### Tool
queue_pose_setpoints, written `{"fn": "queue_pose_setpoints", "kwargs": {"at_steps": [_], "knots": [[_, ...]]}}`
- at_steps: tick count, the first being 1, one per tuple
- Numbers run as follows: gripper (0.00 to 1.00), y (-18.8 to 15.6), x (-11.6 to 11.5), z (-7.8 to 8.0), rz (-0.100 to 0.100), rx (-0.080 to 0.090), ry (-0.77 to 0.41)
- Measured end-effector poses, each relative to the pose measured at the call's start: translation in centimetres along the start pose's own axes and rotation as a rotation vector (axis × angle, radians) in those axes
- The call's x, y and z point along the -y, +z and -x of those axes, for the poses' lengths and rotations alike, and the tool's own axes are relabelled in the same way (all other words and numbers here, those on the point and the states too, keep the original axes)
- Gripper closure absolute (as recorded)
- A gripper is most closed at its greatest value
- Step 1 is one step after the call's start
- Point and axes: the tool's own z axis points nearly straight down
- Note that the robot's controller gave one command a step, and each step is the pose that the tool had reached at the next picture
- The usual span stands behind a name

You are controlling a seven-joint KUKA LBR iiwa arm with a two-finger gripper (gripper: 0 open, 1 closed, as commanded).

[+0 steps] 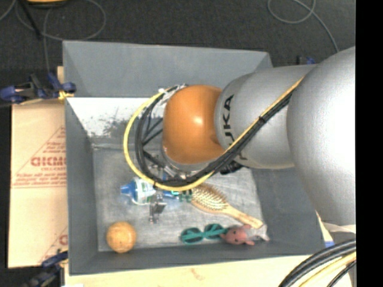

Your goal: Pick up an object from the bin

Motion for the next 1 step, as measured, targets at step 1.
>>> {"fn": "queue_pose_setpoints", "kwargs": {"at_steps": [1], "knots": [[0.00,-0.40,0.08,0.22,0.001,0.008,0.004]]}}
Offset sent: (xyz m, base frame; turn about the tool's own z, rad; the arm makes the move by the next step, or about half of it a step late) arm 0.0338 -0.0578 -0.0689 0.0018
